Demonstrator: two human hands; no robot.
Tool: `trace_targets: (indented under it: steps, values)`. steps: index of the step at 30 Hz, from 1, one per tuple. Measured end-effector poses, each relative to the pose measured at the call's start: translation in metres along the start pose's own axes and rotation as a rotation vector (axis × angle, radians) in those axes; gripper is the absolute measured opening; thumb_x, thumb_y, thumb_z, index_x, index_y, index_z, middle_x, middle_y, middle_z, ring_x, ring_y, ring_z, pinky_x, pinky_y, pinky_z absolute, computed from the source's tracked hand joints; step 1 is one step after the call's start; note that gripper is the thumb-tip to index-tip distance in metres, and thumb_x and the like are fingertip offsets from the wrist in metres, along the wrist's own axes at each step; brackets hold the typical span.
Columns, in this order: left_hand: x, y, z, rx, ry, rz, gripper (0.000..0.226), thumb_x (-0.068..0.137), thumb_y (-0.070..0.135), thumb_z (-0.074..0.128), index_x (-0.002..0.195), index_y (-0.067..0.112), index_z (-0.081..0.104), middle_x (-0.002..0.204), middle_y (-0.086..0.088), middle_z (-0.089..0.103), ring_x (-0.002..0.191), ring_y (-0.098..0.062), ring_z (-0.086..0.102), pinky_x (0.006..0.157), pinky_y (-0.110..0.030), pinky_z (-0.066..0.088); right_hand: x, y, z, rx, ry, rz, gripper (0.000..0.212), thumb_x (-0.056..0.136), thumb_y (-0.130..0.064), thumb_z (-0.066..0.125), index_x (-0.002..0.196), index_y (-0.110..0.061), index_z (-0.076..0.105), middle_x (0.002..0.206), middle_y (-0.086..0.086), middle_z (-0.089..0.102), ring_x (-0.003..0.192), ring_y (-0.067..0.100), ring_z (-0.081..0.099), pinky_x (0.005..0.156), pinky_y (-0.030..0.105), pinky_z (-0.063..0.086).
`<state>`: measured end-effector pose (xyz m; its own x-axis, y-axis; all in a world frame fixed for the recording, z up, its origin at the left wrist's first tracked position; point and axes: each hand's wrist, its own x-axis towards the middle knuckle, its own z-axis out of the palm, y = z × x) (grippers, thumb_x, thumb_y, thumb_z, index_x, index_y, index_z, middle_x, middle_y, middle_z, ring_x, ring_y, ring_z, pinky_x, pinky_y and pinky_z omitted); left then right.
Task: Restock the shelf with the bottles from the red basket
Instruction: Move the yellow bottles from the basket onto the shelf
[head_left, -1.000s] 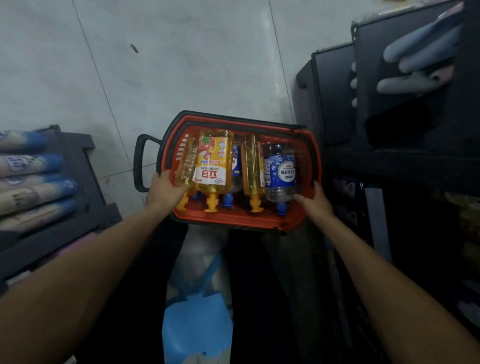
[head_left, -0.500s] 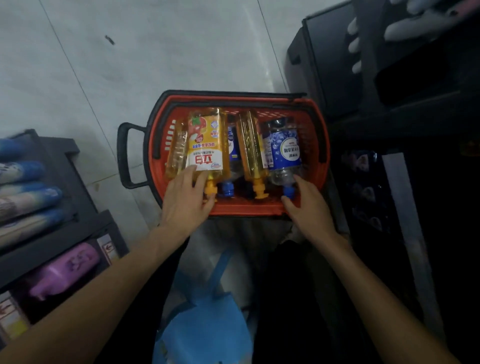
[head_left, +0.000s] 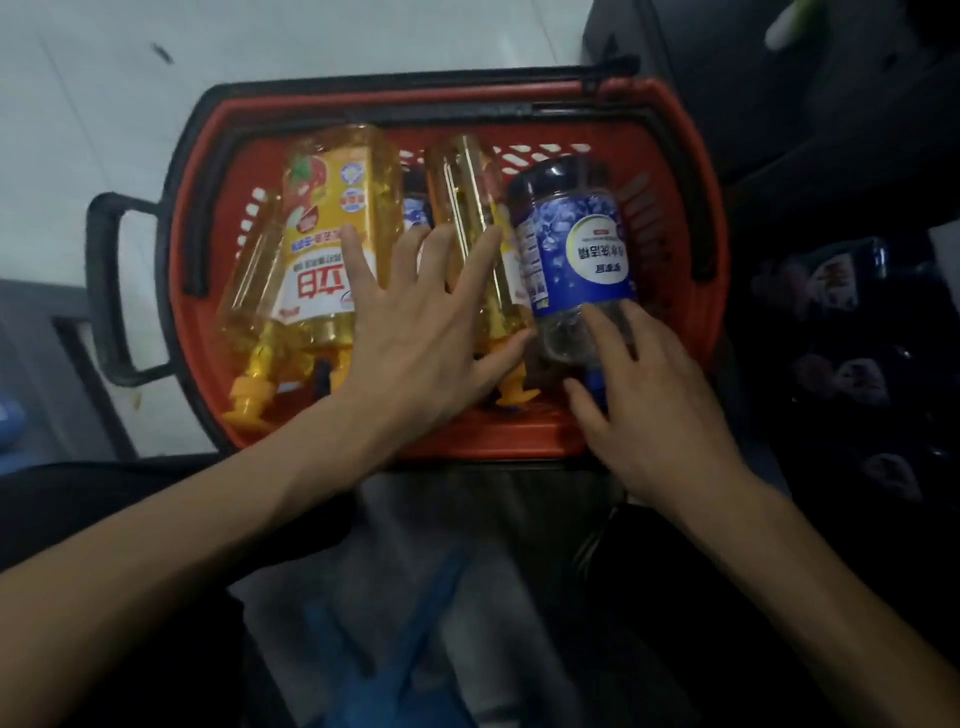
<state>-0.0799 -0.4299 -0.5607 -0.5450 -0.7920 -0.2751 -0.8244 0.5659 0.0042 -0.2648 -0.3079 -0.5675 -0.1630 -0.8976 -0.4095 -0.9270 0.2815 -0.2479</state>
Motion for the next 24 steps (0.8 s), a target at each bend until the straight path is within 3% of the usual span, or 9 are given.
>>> trace_targets:
  steps: [4,8,11,13,17,21,24]
  values:
    - [-0.002,-0.006,0.014,0.154,0.036,0.144,0.093,0.09,0.083,0.026,0.165,0.033,0.005,0.159,-0.022,0.027,0.148,-0.038,0.029,0.116,-0.078,0.008,0.002,0.001,0.012,-0.198,0.068,-0.108,0.08,0.089,-0.043,0.063,0.155,-0.015,0.03,0.154,0.027,0.034,0.139,0.044,0.038,0.112,0.053,0.039]
    - [-0.009,-0.029,0.009,0.052,0.043,0.163,0.09,0.09,0.085,0.013,0.163,0.032,0.015,0.162,-0.01,0.035,0.148,-0.032,0.036,0.123,-0.068,0.009,-0.009,0.003,0.02,-0.288,0.068,-0.124,0.081,0.089,-0.044,0.065,0.156,-0.017,0.029,0.153,0.023,0.039,0.138,0.041,0.042,0.111,0.052,0.04]
    - [-0.019,-0.033,0.007,-0.005,0.089,0.172,0.085,0.092,0.078,0.023,0.162,0.03,0.019,0.161,-0.005,0.039,0.149,-0.03,0.034,0.124,-0.062,0.016,-0.028,-0.001,0.021,-0.353,0.092,-0.117,0.079,0.089,-0.047,0.063,0.155,-0.018,0.032,0.145,0.022,0.048,0.129,0.04,0.049,0.104,0.05,0.045]
    - [-0.03,-0.029,0.007,-0.031,0.111,0.185,0.085,0.091,0.077,0.029,0.161,0.031,0.019,0.159,-0.004,0.04,0.148,-0.03,0.035,0.123,-0.063,0.017,-0.046,-0.009,0.014,-0.372,0.064,-0.087,0.076,0.094,-0.055,0.052,0.157,-0.023,0.025,0.143,0.015,0.05,0.126,0.035,0.051,0.102,0.046,0.044]
    - [-0.042,-0.012,0.012,-0.031,0.183,0.239,0.08,0.094,0.07,0.043,0.16,0.03,0.023,0.157,-0.005,0.046,0.145,-0.031,0.041,0.121,-0.065,0.02,-0.07,-0.027,0.0,-0.264,0.035,0.019,0.071,0.099,-0.058,0.043,0.159,-0.028,0.018,0.141,0.009,0.052,0.124,0.032,0.054,0.096,0.043,0.047]
    - [-0.062,-0.003,0.025,-0.084,0.25,0.312,0.073,0.096,0.061,0.044,0.159,0.027,0.03,0.155,-0.008,0.048,0.141,-0.032,0.044,0.119,-0.055,0.031,-0.081,-0.032,0.006,-0.227,-0.015,0.067,0.054,0.1,-0.052,0.047,0.146,-0.024,0.04,0.134,0.011,0.057,0.12,0.032,0.058,0.094,0.042,0.05]
    - [-0.087,-0.009,0.042,-0.127,0.292,0.476,0.061,0.101,0.051,0.053,0.155,0.027,0.041,0.15,-0.007,0.051,0.135,-0.03,0.05,0.112,-0.047,0.043,-0.085,-0.028,0.015,-0.238,0.03,0.085,0.046,0.1,-0.054,0.046,0.133,-0.022,0.052,0.128,0.01,0.06,0.115,0.031,0.06,0.09,0.04,0.049]
